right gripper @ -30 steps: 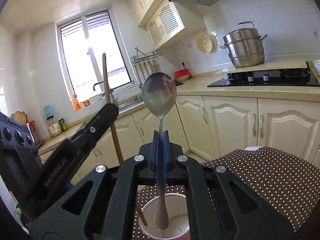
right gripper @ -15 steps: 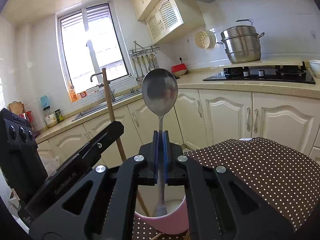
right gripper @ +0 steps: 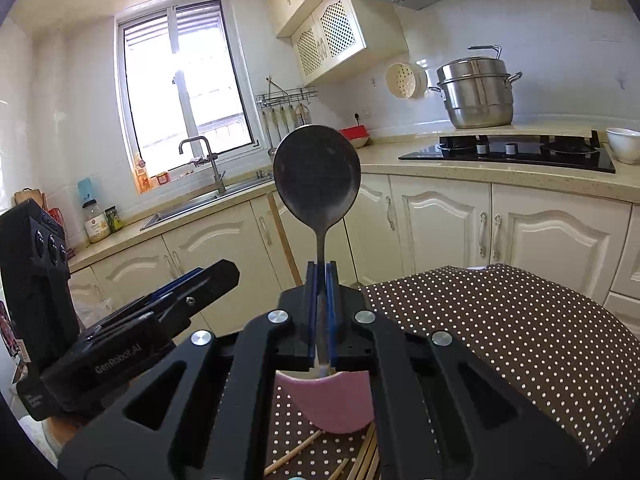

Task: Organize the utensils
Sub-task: 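Lower the spoon and chopstick into the pink cup and open both tools, then grasp a chopstick with the left tool while the right tool grasps the black fork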

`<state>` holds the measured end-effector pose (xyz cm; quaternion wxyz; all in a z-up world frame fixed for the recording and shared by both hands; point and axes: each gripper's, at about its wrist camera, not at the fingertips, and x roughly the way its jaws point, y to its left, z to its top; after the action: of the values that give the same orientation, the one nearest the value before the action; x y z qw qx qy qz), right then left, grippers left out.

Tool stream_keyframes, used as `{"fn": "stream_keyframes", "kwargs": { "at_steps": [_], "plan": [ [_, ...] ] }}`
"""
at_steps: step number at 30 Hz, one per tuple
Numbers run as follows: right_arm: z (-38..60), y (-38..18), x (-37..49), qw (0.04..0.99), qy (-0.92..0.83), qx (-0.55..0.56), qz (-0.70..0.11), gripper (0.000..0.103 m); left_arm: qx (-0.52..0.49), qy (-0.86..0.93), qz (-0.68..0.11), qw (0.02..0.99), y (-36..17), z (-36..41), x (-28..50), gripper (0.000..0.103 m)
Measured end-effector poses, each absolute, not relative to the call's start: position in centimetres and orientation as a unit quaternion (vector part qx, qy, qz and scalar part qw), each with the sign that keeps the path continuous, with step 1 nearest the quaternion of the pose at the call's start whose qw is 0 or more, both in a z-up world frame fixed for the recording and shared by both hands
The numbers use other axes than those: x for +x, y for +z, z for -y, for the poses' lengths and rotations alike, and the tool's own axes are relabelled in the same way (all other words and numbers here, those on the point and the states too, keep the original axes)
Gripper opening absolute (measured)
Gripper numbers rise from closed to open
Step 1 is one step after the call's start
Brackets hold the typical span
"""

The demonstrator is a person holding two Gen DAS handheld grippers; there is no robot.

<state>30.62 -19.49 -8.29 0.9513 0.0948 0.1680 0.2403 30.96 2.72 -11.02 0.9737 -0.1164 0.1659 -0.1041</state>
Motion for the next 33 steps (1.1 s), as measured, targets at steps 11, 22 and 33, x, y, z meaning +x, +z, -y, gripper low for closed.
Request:
{"fn": "stream_keyframes", "kwargs": {
  "at_steps": [11,22,33],
  "plan": [
    [19.0,-8.8,29.6,0.954,0.214,0.087,-0.192,0.008,-0.089,-0.109,-0.205,0.969,-11.0,-2.4,29.0,0.062],
    [20.0,-8.6,27.5,0.958,0.183,0.096,-0.200,0.057,-0.081,-0.128,-0.242,0.958,-10.8,-2.4,26.3,0.067],
    [23.7,-10.2,22.4,0.957,0.121,0.046,-0.259,0.064,0.023,-0.226,-0.356,0.907,-14.6,3.4,23.2,0.067]
  ]
}}
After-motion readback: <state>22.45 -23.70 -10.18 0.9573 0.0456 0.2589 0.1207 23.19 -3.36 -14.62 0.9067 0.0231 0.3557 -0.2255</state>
